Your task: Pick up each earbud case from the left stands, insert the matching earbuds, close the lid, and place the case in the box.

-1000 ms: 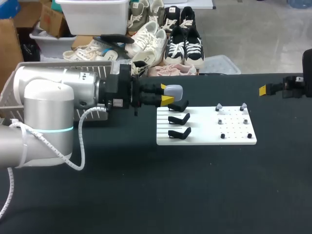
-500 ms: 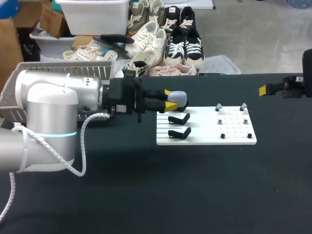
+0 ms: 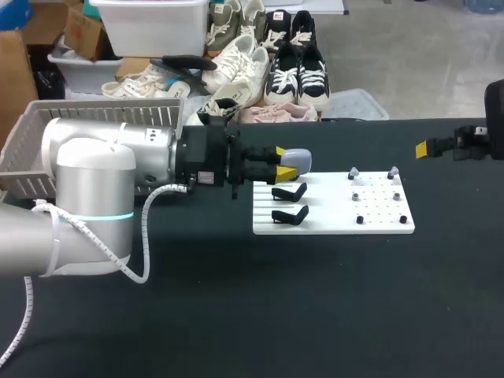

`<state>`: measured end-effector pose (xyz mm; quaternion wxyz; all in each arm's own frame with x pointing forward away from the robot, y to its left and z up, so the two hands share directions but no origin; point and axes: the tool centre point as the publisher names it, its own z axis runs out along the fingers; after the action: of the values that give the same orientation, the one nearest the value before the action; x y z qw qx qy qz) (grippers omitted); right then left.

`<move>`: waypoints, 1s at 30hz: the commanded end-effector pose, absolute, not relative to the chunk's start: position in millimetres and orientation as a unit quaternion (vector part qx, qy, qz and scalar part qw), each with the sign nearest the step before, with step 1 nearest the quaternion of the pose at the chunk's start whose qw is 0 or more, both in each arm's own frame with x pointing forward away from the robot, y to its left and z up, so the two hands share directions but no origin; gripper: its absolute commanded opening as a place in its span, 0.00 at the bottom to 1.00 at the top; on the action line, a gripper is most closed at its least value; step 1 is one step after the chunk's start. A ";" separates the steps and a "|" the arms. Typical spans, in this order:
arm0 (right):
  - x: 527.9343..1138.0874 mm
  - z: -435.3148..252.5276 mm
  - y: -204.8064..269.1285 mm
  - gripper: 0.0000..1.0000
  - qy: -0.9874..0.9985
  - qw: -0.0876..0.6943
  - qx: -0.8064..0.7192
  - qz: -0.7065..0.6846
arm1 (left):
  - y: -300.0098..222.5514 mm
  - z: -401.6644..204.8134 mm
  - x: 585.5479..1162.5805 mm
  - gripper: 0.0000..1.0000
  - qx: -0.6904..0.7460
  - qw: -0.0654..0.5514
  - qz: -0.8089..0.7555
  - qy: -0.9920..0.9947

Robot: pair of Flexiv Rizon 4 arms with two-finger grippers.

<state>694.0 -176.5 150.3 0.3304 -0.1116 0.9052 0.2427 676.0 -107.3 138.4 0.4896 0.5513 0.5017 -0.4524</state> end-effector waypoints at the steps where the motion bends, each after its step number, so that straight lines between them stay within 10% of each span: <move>1: 679.9 161.4 -170.3 1.00 0.901 0.335 -0.131 0.243 | -111.6 129.3 686.7 0.00 0.552 0.489 -0.465 0.490; 30: 628.8 185.5 -46.0 1.00 0.871 0.343 -0.303 0.180 | -125.9 123.9 684.0 0.00 0.556 0.482 -0.476 0.482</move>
<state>627.3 -56.5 186.3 0.3338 -0.3171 0.8613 0.2149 683.7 -124.7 124.9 0.4818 0.5564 0.4817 -0.4756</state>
